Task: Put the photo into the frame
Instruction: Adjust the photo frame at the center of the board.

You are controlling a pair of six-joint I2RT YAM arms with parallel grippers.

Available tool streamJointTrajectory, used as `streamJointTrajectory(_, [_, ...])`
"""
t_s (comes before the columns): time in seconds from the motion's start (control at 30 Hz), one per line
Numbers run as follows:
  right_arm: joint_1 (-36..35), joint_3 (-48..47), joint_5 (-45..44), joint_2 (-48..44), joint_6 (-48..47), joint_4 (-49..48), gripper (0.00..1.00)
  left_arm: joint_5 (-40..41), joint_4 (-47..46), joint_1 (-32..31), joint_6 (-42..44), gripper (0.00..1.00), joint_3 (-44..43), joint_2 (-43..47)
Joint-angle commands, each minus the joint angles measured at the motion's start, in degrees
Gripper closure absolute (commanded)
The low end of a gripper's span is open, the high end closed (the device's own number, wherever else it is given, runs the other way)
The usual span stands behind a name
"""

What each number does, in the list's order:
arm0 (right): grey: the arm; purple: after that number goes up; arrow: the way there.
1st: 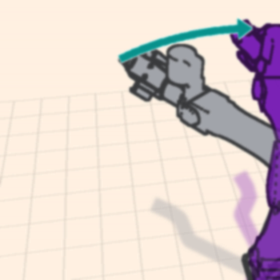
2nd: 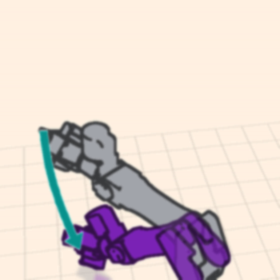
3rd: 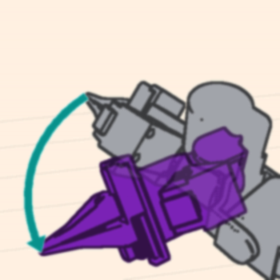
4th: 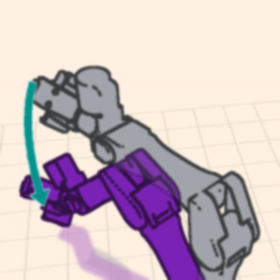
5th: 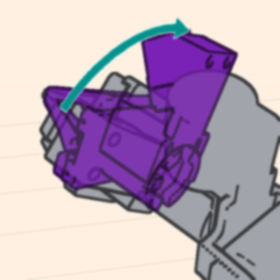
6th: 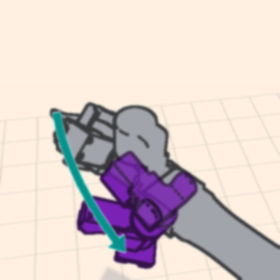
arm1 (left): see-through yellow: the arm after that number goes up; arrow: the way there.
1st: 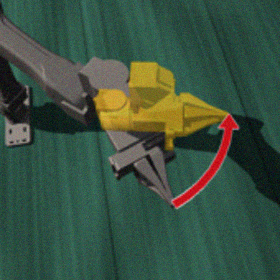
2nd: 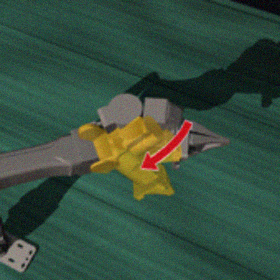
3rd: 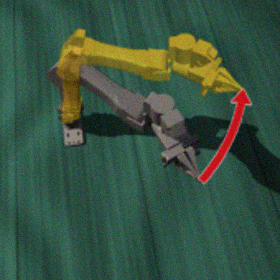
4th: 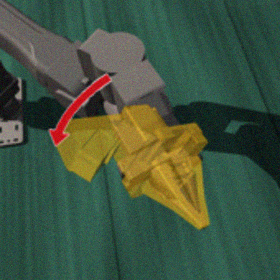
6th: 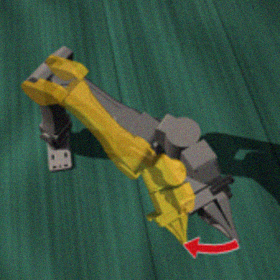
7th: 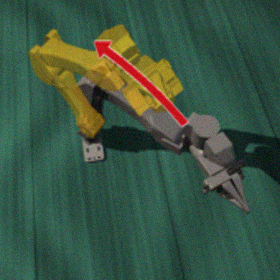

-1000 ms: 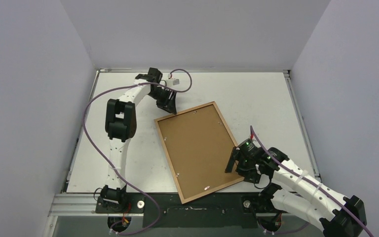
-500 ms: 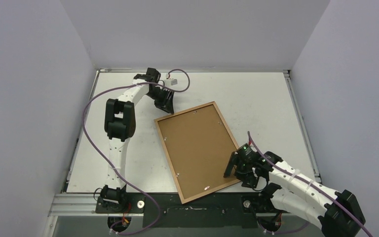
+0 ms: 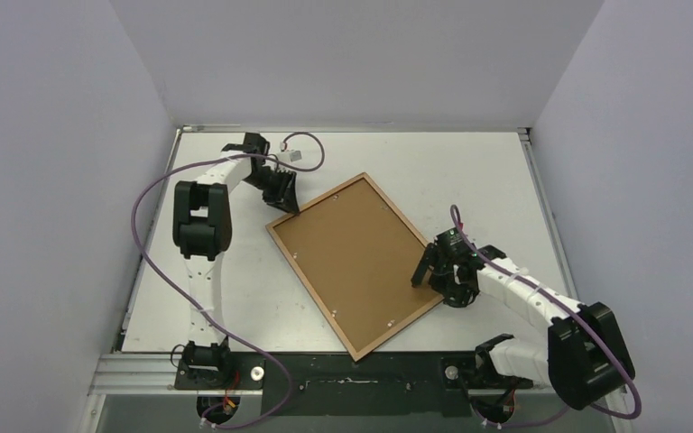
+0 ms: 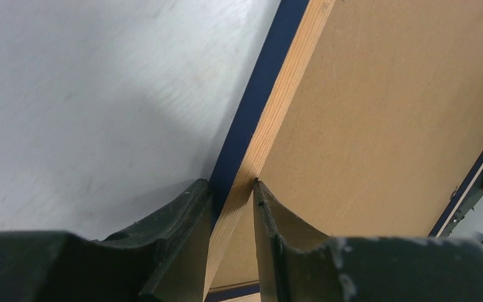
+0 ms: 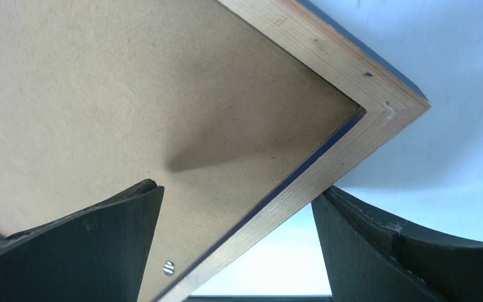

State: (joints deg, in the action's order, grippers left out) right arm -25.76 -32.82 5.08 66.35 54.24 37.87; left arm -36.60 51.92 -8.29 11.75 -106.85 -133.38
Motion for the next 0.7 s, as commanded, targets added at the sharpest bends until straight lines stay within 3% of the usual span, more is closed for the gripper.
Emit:
streamJointTrajectory(0.0, [2.45, -7.65, -0.14, 5.31, -5.18, -15.56, 0.1, -2.3, 0.23, 0.5, 1.5, 0.73, 6.17, 5.83])
streamJointTrajectory(0.17, [3.17, -13.95, 3.68, 13.83, -4.89, -21.87, 0.1, -2.25, 0.17, 0.64, 2.9, 0.74, 15.59, 12.05])
streamJointTrajectory(0.4, [3.53, -20.25, 5.32, 21.02, -7.78, -23.35, 0.1, -2.67, -0.72, 2.58, 4.61, 0.74, 27.93, 19.88])
streamJointTrajectory(0.67, [4.56, -25.99, 6.7, 25.33, -9.36, -26.54, 0.1, -3.46, -0.4, 3.5, 5.05, 0.74, 33.31, 22.12])
